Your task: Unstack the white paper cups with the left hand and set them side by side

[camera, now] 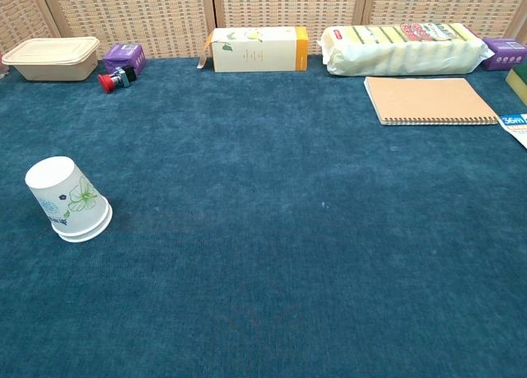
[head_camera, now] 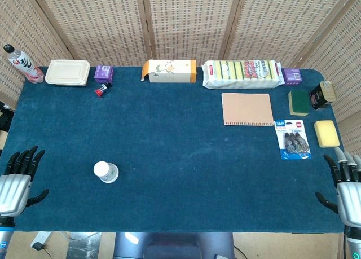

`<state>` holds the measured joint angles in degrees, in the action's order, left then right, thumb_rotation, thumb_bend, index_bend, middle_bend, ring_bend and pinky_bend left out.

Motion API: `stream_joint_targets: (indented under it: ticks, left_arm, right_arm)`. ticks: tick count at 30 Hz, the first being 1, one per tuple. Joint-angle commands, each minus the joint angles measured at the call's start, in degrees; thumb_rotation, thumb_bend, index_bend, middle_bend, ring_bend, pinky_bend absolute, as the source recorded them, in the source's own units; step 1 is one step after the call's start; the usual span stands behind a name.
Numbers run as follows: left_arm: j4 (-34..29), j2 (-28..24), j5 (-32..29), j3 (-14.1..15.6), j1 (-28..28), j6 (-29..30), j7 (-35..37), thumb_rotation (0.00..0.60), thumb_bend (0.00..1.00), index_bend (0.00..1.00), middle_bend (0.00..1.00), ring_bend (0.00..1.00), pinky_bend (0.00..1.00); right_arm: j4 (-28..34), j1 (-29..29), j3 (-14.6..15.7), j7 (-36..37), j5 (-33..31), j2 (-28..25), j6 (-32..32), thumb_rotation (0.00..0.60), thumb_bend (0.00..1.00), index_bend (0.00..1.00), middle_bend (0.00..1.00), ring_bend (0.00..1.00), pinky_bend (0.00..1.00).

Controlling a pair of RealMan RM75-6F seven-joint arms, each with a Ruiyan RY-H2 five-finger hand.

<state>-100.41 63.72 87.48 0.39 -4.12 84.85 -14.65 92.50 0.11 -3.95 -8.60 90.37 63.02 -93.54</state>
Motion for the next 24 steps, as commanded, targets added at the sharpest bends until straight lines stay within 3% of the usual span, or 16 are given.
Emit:
stream_joint_targets:
  ticks: [1, 7, 17, 24]
  left_arm:
    - [0.0, -0.1, 0.2, 0.2, -0.1, -0.4, 0.3, 0.6, 0.15, 0.0, 0.0, 0.0, 0.0]
    - [-1.8, -1.0, 1.4, 0.4, -1.7, -2.5, 0.4, 0.6, 0.15, 0.0, 0.0, 0.0, 0.0]
    - [-10.5, -6.4, -6.6, -4.0, -13.6, -21.2, -0.1, 0.6, 0.15, 0.0, 0.0, 0.0, 0.0]
    - [-11.2, -5.2, -12.6, -6.4, -18.6, -26.6, -1.9, 0.6, 0.16, 0.13, 0.0, 0.0, 0.0]
  right_arm:
    - [0.6, 0.1, 0.2, 1.3, 0.0, -0.7, 0.6, 0.6, 0.16, 0.12, 0.0, 0.0, 0.0]
    - [1.2, -0.3, 0.0, 3.3, -0.4, -1.6, 0.0, 0.6, 0.16, 0.12, 0.0, 0.0, 0.0]
    - [2.3, -0.4, 0.3, 7.5, -0.1, -3.3, 0.7, 0.6, 0.16, 0.12, 0.0, 0.0, 0.0]
    - [2.5, 0.1, 0.8, 7.7, 0.1, -3.5, 2.0, 0.6, 0.16, 0.12, 0.0, 0.0, 0.0]
